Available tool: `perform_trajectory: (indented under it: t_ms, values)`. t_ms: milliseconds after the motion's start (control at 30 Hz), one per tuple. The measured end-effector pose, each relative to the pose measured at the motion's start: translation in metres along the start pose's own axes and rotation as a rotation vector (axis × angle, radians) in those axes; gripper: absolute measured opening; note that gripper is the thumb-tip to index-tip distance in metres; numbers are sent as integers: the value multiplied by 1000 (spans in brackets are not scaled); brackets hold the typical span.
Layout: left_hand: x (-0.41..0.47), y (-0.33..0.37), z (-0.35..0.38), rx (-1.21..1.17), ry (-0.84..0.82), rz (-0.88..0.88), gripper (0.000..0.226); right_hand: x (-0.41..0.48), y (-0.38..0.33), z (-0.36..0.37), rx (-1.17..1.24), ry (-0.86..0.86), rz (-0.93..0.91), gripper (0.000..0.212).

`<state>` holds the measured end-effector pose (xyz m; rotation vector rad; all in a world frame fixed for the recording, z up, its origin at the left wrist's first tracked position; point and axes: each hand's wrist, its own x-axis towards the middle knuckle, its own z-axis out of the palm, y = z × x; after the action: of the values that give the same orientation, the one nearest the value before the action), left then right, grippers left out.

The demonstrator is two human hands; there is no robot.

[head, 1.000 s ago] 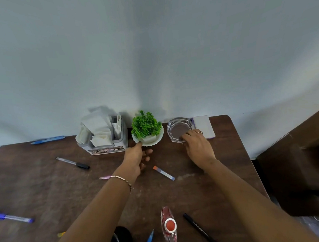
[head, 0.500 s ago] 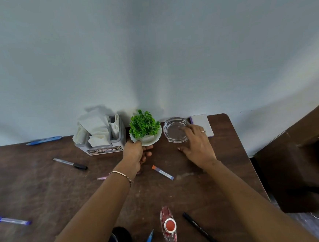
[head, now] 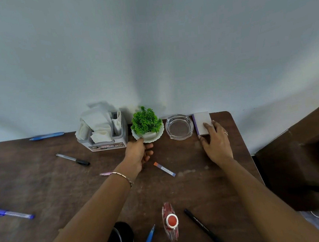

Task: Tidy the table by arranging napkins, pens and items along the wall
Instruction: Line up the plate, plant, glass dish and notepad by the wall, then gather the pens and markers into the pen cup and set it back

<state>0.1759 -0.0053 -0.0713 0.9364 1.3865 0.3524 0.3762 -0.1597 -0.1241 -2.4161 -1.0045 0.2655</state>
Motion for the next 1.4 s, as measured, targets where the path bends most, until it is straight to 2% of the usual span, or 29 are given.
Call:
perform_trajectory:
  t_ms: [67, 167, 200, 333, 433, 600, 767, 867, 967, 1033, 1133, 1267, 1400]
  values:
    - [-2, 1, 0, -3, 24, -30, 22, -1, -3, -3, 8, -12, 25, 58]
    - [-12, 1, -4, -41, 98, -49, 44, -9, -15, -11, 47, 15, 27, 67]
    - [-18, 1, -7, -70, 95, -35, 44, -14, -21, -15, 67, 27, 23, 67]
    - [-58, 2, -27, 57, 2, 121, 24, -35, -54, -34, 92, 74, -31, 53]
    - [-95, 0, -62, 267, -60, 269, 8, -58, -86, -51, 181, 0, -84, 46]
    - [-137, -23, -124, 412, -87, 458, 4, -105, -147, -68, 233, -143, -232, 36]
    - [-165, -58, -170, 434, -95, 474, 9, -161, -209, -75, 196, -278, -430, 37]
    - [-170, -78, -192, 338, -63, 451, 10, -189, -233, -62, 113, -408, -550, 50]
    - [-175, -96, -212, 243, -25, 407, 5, -214, -243, -37, -62, -664, -567, 85]
    - [-178, -108, -224, 231, -16, 391, 5, -229, -243, -18, -160, -754, -551, 103]
    - [-187, -123, -240, 242, -20, 376, 10, -247, -239, 6, -213, -681, -545, 110]
    - [-198, -138, -257, 236, -19, 339, 8, -258, -236, 16, -189, -499, -520, 95]
    - [-202, -148, -266, 272, 16, 322, 22, -268, -238, 13, -95, -394, -464, 88]
